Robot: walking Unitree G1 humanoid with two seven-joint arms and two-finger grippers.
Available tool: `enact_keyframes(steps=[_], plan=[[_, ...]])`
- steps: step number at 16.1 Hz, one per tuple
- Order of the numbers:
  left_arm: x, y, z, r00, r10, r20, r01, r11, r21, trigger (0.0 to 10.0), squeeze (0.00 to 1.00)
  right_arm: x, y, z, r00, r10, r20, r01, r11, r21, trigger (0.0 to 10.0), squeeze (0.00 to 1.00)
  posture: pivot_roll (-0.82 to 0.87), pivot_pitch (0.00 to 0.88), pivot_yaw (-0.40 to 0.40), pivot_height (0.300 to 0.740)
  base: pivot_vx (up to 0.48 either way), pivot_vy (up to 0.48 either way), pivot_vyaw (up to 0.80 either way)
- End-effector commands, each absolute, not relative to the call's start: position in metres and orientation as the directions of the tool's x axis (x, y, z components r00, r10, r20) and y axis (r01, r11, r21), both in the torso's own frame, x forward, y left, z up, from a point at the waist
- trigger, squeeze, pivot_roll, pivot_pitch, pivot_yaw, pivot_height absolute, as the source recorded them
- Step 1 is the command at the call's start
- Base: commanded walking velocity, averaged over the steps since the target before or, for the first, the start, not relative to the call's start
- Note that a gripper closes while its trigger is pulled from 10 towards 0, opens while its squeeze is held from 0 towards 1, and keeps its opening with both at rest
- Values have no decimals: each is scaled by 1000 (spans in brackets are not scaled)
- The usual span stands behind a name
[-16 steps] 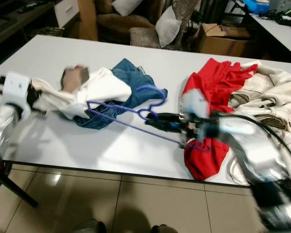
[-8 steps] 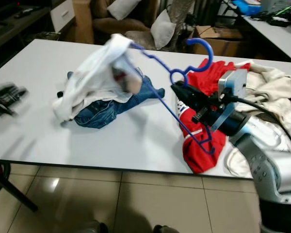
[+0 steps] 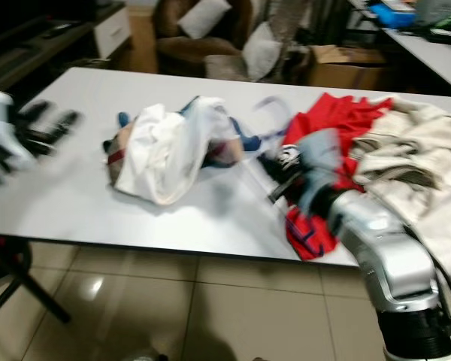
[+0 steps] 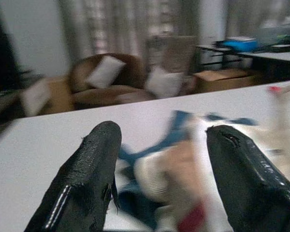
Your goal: Hang hanger
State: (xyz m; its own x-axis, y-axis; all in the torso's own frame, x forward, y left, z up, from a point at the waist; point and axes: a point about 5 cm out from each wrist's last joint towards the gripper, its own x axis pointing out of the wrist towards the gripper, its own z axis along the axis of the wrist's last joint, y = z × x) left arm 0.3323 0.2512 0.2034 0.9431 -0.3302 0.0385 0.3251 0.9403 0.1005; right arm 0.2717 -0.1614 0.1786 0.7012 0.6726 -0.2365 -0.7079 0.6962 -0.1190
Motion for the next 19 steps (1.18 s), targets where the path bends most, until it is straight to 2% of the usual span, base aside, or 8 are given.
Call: enact_keyframes(steps=[1, 6, 8, 9, 11, 12, 14, 19], plan=[[331, 240, 204, 934, -356, 33, 351, 930, 111, 10000, 1000, 260, -159, 156, 601, 679, -421, -790, 583, -188, 10000, 0, -119, 0, 5, 740, 0, 0, 0], [331, 208, 201, 892, -452, 2, 447, 882, 153, 10000, 1000, 254, -211, 171, 595, 516, -616, -791, 511, -336, 10000, 0, -145, 0, 19, 740, 0, 0, 0], [334, 199, 197, 885, -465, -15, 460, 868, 188, 10000, 204, 247, -229, 200, 580, 520, -627, -809, 459, -368, 10000, 0, -156, 0, 22, 740, 0, 0, 0], [335, 198, 196, 889, -457, -21, 453, 873, 182, 10000, 0, 239, -230, 213, 550, 567, -613, -832, 430, -350, 10000, 0, -156, 0, 22, 740, 0, 0, 0], [335, 198, 198, 908, -419, -12, 417, 898, 139, 10000, 0, 221, -233, 256, 506, 721, -474, -862, 420, -283, 10000, 0, -162, 0, 30, 740, 0, 0, 0], [334, 199, 199, 920, -391, -20, 391, 919, 48, 10000, 0, 224, -238, 267, 583, 722, -372, -812, 505, -293, 10000, 0, -166, 0, 38, 740, 0, 0, 0], [328, 189, 198, 913, -408, -27, 408, 913, -23, 10000, 0, 238, -244, 263, 774, 585, -245, -633, 696, -339, 10000, 0, -166, 0, 38, 740, 0, 0, 0], [318, 168, 187, 936, -347, 67, 348, 938, 2, 10000, 0, 246, -205, 216, 924, 378, -60, -382, 918, -104, 10000, 0, -179, 0, 33, 740, 0, 0, 0]])
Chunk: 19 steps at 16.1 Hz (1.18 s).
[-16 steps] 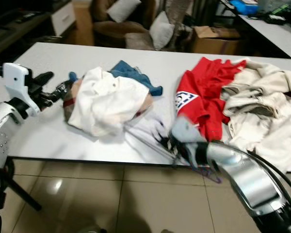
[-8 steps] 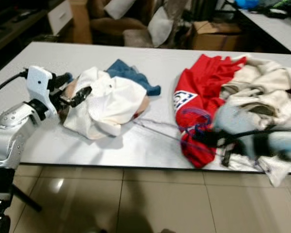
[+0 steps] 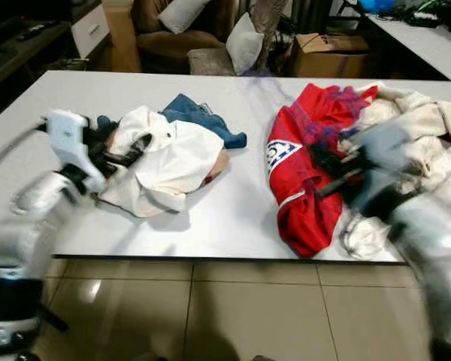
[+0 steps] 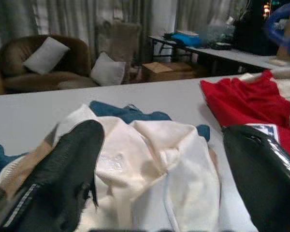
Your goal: Hang hanger
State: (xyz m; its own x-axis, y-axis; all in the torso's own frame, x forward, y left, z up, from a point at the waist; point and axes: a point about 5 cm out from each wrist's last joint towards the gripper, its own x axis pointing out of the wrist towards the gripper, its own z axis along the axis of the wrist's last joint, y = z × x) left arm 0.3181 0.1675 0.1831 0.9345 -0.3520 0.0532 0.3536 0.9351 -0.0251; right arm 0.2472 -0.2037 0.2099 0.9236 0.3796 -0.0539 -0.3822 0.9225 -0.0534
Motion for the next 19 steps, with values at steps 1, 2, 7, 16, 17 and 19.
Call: enact_keyframes(steps=[1, 2, 7, 16, 17, 19], plan=[[316, 158, 181, 954, -293, 67, 295, 955, -27, 10000, 0, 249, -184, 195, 961, 276, -25, -276, 961, 21, 10000, 0, -173, 0, 27, 740, 0, -300, 0], [314, 154, 177, 955, -292, 52, 293, 956, -16, 10000, 0, 251, -179, 188, 971, 237, -20, -235, 970, 54, 10000, 0, -165, 0, 19, 740, 0, -480, 0], [302, 146, 160, 950, -313, 2, 313, 949, 38, 10000, 0, 252, -176, 190, 993, 114, 26, -116, 989, 96, 10000, 0, -178, 0, 5, 740, 0, -467, 0], [304, 130, 159, 942, -335, 7, 335, 942, -21, 10000, 0, 235, -179, 177, 985, 170, -19, -170, 985, -19, 10000, 0, -211, 9, 28, 740, 0, -330, 0], [302, 132, 156, 936, -353, 8, 353, 936, 2, 10000, 0, 232, -176, 171, 983, 177, -38, -178, 984, -17, 10000, 0, -211, 9, 28, 740, 0, 480, 0], [301, 135, 153, 941, -338, -3, 338, 941, 13, 10000, 0, 231, -174, 166, 980, 194, -50, -194, 981, 5, 10000, 0, -200, 5, 19, 740, 0, 480, -400]])
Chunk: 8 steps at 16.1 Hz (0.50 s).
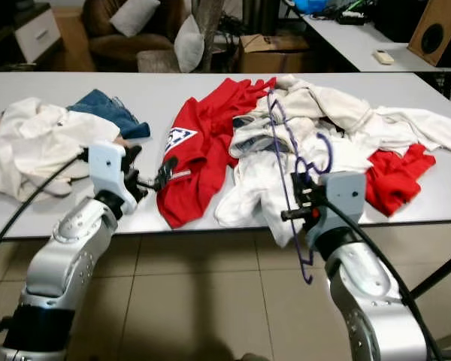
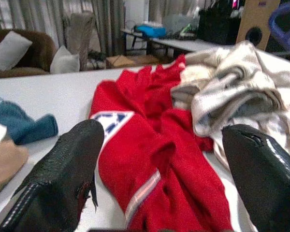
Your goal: Hang hanger
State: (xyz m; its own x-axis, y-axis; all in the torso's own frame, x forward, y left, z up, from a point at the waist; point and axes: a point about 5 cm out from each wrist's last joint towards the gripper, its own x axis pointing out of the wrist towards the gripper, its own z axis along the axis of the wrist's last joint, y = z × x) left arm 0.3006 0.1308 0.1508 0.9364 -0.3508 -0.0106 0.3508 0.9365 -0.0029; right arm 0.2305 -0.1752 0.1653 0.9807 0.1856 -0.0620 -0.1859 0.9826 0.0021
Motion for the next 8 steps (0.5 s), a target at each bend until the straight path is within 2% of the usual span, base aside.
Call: enact_keyframes(steps=[1, 5, 6, 8], plan=[[301, 137, 152, 946, -325, -6, 325, 946, 18, 10000, 0, 231, -174, 162, 979, 194, -57, -193, 981, 24, 10000, 0, -194, 1, 15, 740, 0, 480, -800], [301, 148, 149, 956, -294, -19, 295, 955, 27, 10000, 0, 234, -175, 158, 981, 183, -57, -179, 982, 61, 10000, 0, -194, 7, 10, 740, 0, 480, -739], [300, 150, 148, 956, -293, -22, 294, 956, 29, 10000, 0, 231, -175, 156, 981, 183, -59, -180, 982, 59, 10000, 0, -190, 9, 11, 740, 0, 480, 0], [299, 149, 144, 947, -318, -49, 320, 947, 35, 10000, 0, 229, -179, 151, 985, 159, -68, -155, 986, 66, 10000, 0, -192, 0, 25, 740, 0, 0, 0]])
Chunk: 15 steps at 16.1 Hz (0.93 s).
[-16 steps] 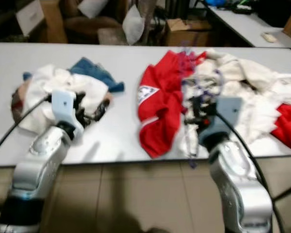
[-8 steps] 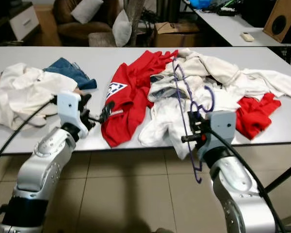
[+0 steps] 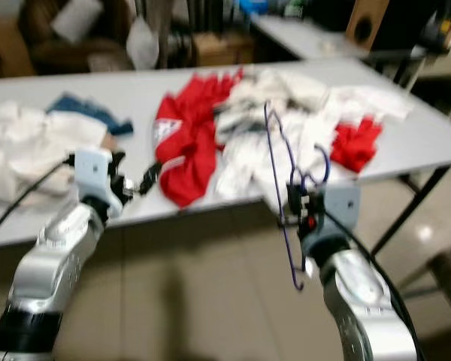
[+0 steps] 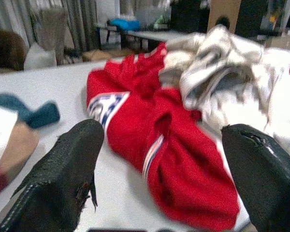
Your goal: Hang hanger
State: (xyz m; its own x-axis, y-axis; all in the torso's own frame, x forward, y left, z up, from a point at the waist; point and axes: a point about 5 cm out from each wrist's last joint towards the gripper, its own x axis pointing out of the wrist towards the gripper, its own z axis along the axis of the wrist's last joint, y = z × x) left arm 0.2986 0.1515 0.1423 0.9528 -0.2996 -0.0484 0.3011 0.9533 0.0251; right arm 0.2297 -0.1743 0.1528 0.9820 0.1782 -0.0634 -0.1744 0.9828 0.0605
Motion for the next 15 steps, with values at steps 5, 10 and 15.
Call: enact_keyframes(steps=[5, 10, 15], plan=[[302, 143, 142, 942, -335, -19, 335, 942, 26, 10000, 0, 229, -181, 142, 985, 152, -76, -148, 987, 61, 10000, 0, -194, 0, 24, 740, 0, 0, 0], [300, 146, 134, 955, -295, -34, 296, 955, 27, 10000, 0, 235, -188, 142, 986, 150, -72, -147, 988, 45, 10000, 0, -187, 0, 12, 740, 241, 0, -385], [303, 150, 129, 973, -227, -44, 228, 974, 15, 10000, 0, 233, -198, 142, 981, 176, -77, -177, 984, -4, 10000, 0, -201, 0, 10, 740, 350, 0, 0]])
